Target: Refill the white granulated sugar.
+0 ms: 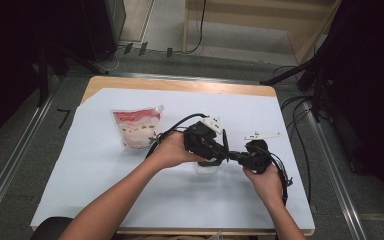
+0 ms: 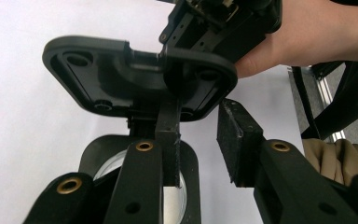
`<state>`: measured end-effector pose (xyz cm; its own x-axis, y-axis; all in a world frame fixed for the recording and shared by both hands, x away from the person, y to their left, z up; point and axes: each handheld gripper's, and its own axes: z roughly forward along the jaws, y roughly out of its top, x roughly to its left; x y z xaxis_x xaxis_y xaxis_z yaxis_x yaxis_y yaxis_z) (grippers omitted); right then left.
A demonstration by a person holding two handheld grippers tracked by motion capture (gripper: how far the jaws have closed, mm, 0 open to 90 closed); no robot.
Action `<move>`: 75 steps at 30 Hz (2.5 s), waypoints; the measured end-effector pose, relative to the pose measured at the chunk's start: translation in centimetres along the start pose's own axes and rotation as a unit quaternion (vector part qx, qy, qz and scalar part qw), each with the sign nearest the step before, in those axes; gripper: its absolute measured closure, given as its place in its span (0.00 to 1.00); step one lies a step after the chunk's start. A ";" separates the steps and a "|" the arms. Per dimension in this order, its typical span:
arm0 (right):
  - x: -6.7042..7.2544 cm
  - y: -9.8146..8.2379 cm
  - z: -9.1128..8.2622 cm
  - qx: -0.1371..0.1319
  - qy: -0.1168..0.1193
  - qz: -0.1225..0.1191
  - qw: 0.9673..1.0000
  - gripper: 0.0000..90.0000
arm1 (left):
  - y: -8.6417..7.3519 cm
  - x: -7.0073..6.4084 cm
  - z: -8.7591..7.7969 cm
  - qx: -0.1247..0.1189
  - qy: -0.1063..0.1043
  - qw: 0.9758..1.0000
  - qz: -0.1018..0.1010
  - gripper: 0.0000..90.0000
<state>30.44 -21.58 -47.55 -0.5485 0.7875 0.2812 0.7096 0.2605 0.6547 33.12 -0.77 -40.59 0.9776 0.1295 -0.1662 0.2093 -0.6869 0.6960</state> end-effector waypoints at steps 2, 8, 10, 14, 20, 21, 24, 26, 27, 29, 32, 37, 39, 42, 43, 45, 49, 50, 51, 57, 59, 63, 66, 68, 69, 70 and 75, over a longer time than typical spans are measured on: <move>0.0 0.0 0.0 0.000 -0.001 0.000 1.000 1.00 | 0.1 0.0 0.1 0.000 0.000 1.000 0.001 0.79; 0.0 -0.1 0.0 -0.001 -0.001 0.006 1.000 1.00 | 0.3 0.3 0.6 -0.008 -0.012 1.000 0.001 0.79; 0.0 -0.2 0.1 -0.002 -0.003 0.008 1.000 1.00 | 0.3 0.5 0.8 -0.011 -0.017 1.000 -0.002 0.79; 0.0 -0.2 0.1 0.000 -0.001 0.012 1.000 1.00 | 0.3 0.5 1.0 -0.009 -0.017 1.000 -0.004 0.79; 0.1 -0.3 0.1 -0.003 -0.001 0.006 1.000 1.00 | 0.1 0.7 0.7 -0.012 -0.022 0.999 -0.025 0.73; 0.1 -0.3 0.0 -0.002 -0.001 0.006 1.000 1.00 | 0.1 0.6 0.7 -0.012 -0.024 0.999 -0.028 0.72; 0.1 -0.3 -0.1 -0.005 0.003 0.004 1.000 1.00 | 0.1 0.5 0.5 -0.012 -0.024 0.999 -0.029 0.68; 0.2 -0.5 -0.7 -0.015 0.002 0.000 1.000 0.96 | -0.2 0.5 -0.1 -0.023 -0.017 0.999 -0.023 0.64; 0.2 -0.5 -0.7 -0.015 0.002 0.000 1.000 0.96 | -0.2 0.5 -0.1 -0.023 -0.017 0.999 -0.023 0.62; 0.2 -0.9 -1.1 -0.019 0.001 -0.005 1.000 0.93 | -0.5 0.6 -0.8 -0.024 -0.014 0.999 -0.033 0.60; 0.1 -1.3 -1.9 -0.023 0.013 0.005 1.000 0.89 | -0.7 0.7 -1.3 -0.023 -0.014 0.999 -0.041 0.56; 0.9 -2.1 -2.9 -0.026 0.024 -0.021 0.999 0.81 | -1.5 1.1 -2.8 -0.022 -0.014 0.997 -0.074 0.54; 1.4 -2.4 -3.1 -0.030 0.032 -0.029 0.999 0.79 | -1.8 1.3 -3.2 -0.013 -0.005 0.996 -0.086 0.55; 2.2 -2.7 -3.4 -0.023 0.042 -0.024 0.999 0.75 | -2.4 1.2 -3.8 -0.015 0.007 0.997 -0.081 0.55; 2.4 -2.8 -3.4 -0.020 0.049 -0.019 0.998 0.73 | -2.6 1.2 -4.0 -0.012 0.010 0.996 -0.083 0.55; 3.1 -3.1 -3.6 -0.023 0.053 -0.033 0.998 0.71 | -2.9 1.2 -4.4 -0.017 0.013 0.996 -0.089 0.55; 4.0 -3.3 -3.8 -0.024 0.055 -0.051 0.997 0.68 | -3.6 1.2 -4.8 -0.018 0.021 0.995 -0.097 0.56; 4.5 -3.2 -3.9 -0.026 0.060 -0.056 0.996 0.67 | -3.8 1.2 -4.9 -0.019 0.024 0.995 -0.097 0.57; 4.6 -3.2 -3.8 -0.029 0.062 -0.058 0.996 0.66 | -4.2 1.2 -5.1 -0.016 0.026 0.994 -0.101 0.57; 5.2 -3.1 -3.4 -0.026 0.081 -0.059 0.995 0.65 | -5.1 0.9 -5.8 -0.022 0.015 0.995 -0.099 0.55; 5.5 -3.0 -3.3 -0.025 0.087 -0.059 0.994 0.64 | -5.3 0.8 -6.2 -0.014 0.009 0.994 -0.103 0.54; 6.1 -3.0 -3.3 -0.024 0.093 -0.073 0.993 0.63 | -5.7 0.7 -6.9 -0.023 0.010 0.994 -0.107 0.53; 6.7 -3.1 -3.2 -0.032 0.100 -0.085 0.991 0.60 | -6.0 0.5 -7.3 -0.025 0.012 0.993 -0.114 0.52; 7.2 -2.9 -3.2 -0.037 0.112 -0.094 0.989 0.58 | -6.3 0.5 -7.8 -0.020 0.016 0.993 -0.119 0.52; 7.3 -2.9 -3.3 -0.039 0.115 -0.094 0.988 0.58 | -6.5 0.4 -8.0 -0.024 0.016 0.992 -0.119 0.52; 7.3 -2.9 -3.3 -0.039 0.115 -0.094 0.988 0.58 | -6.5 0.4 -8.0 -0.024 0.016 0.992 -0.119 0.52; 7.5 -2.8 -3.0 -0.039 0.107 -0.097 0.989 0.56 | -7.4 0.3 -8.9 -0.030 0.017 0.990 -0.134 0.50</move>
<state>23.07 -18.08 -45.17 -0.7581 0.5885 0.2810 0.5495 0.3444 0.7612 32.13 10.67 -39.58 0.8863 0.3261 -0.3288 0.4623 -0.5804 0.6704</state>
